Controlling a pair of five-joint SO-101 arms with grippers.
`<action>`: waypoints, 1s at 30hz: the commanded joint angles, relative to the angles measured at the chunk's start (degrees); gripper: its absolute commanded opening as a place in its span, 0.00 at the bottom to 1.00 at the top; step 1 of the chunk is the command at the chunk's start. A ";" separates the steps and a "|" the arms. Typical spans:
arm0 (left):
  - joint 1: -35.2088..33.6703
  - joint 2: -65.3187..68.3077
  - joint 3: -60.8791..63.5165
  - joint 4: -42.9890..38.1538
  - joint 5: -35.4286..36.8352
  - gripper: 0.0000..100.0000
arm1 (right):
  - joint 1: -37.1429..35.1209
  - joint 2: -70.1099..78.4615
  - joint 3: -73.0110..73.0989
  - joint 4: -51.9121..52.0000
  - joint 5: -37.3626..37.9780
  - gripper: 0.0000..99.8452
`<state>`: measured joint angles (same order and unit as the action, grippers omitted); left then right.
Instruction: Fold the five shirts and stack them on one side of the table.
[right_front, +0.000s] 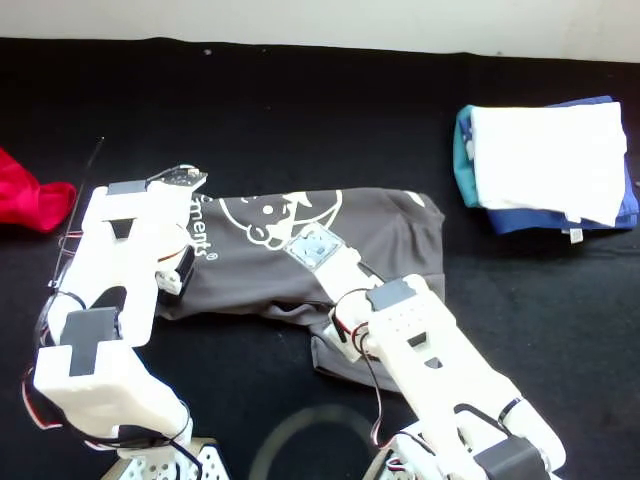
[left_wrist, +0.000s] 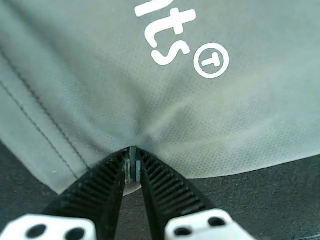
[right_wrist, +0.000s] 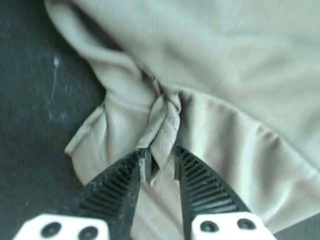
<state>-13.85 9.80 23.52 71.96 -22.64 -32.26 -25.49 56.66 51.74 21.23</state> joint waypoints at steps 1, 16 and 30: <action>-2.07 -3.03 -2.51 -0.09 -0.53 0.01 | -0.31 3.03 -0.31 -3.03 0.18 0.09; -5.41 4.62 -6.73 -2.37 -2.02 0.01 | -0.66 -2.68 -6.02 5.93 0.09 0.01; -6.73 15.60 -28.79 8.26 -1.76 0.01 | -7.43 -12.62 4.18 2.68 0.18 0.01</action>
<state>-19.91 25.80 -0.31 76.79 -24.13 -41.23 -36.48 59.30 57.54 21.23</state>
